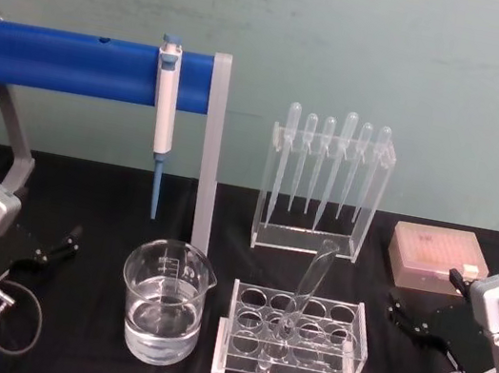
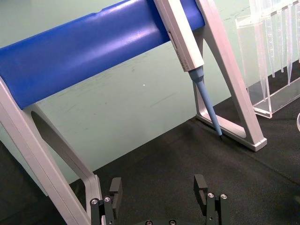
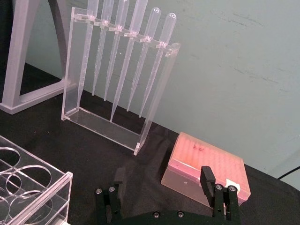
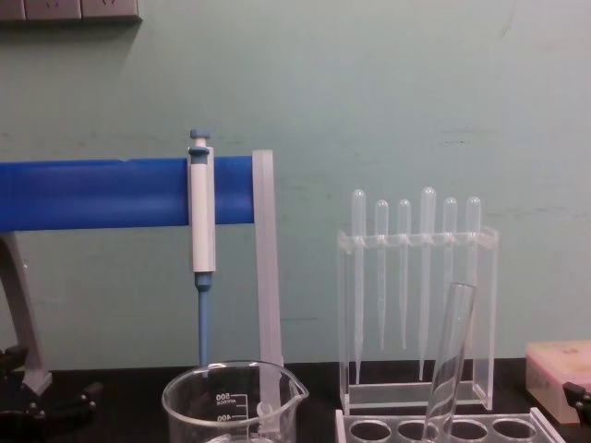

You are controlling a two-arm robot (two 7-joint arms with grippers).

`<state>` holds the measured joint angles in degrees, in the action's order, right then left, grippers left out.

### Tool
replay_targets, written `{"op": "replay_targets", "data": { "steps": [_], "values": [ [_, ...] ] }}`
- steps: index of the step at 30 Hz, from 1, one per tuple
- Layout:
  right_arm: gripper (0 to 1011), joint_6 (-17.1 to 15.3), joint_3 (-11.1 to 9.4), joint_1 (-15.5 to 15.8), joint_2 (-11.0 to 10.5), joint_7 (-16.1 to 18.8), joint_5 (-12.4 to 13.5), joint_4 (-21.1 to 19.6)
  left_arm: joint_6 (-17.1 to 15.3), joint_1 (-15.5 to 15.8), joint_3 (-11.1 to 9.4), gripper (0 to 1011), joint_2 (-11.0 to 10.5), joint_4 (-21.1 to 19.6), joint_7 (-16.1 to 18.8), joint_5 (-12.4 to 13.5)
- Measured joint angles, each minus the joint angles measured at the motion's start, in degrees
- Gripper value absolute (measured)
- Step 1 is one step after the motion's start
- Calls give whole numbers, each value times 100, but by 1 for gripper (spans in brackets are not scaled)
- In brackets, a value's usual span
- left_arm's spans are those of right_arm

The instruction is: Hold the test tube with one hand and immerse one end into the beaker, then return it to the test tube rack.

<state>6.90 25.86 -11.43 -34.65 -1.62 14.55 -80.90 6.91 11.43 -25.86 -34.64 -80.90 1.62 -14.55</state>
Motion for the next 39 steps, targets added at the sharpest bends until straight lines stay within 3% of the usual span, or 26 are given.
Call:
{"op": "replay_targets", "data": {
  "steps": [39],
  "values": [
    [1002,0,0,0,0,0,0,0,0,0,0,1000,0,0,0,0]
  ]
}}
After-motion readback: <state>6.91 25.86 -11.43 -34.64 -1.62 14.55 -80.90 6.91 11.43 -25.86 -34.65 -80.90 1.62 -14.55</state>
